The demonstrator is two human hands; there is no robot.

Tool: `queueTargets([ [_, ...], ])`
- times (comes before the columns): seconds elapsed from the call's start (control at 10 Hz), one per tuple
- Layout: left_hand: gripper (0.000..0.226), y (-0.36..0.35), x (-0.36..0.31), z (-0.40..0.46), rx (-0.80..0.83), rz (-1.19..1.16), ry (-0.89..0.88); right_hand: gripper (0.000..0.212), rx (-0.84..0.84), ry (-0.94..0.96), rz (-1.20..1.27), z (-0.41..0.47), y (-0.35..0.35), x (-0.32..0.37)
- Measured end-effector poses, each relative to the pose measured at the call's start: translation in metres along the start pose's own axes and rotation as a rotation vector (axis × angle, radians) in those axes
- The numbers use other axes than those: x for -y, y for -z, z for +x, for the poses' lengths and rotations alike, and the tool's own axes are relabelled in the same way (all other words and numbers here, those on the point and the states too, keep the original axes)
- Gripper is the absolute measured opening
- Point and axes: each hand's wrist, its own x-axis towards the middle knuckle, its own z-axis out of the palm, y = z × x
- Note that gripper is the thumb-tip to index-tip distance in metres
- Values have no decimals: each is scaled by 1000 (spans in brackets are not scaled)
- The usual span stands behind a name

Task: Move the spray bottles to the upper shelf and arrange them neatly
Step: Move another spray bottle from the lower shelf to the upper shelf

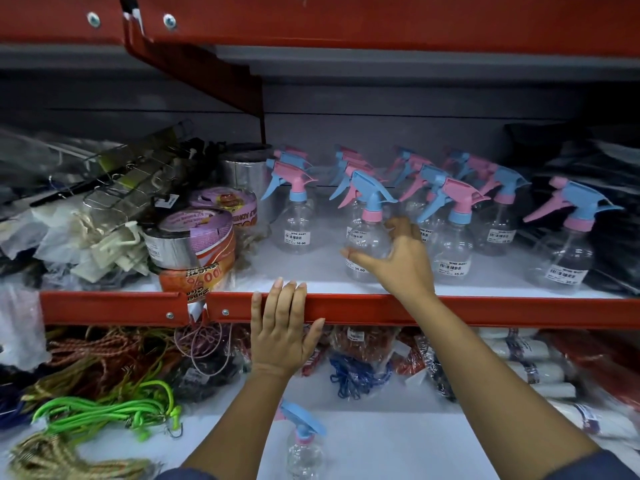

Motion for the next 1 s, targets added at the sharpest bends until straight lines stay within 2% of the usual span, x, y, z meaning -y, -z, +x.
queueTargets([
  [0.2, 53, 6, 2, 0, 22, 3, 4, 75, 37, -7, 13, 1, -1, -5],
  [0.5, 53, 7, 0, -6, 65, -12, 15, 63, 298, 28, 227, 0, 5, -16],
  [0.7, 53, 7, 0, -5, 77, -12, 15, 72, 427, -39, 383, -1, 9, -13],
  [1.0, 53, 8, -1, -5, 82, -9, 16, 77, 491, -98, 496, 1, 7, -19],
])
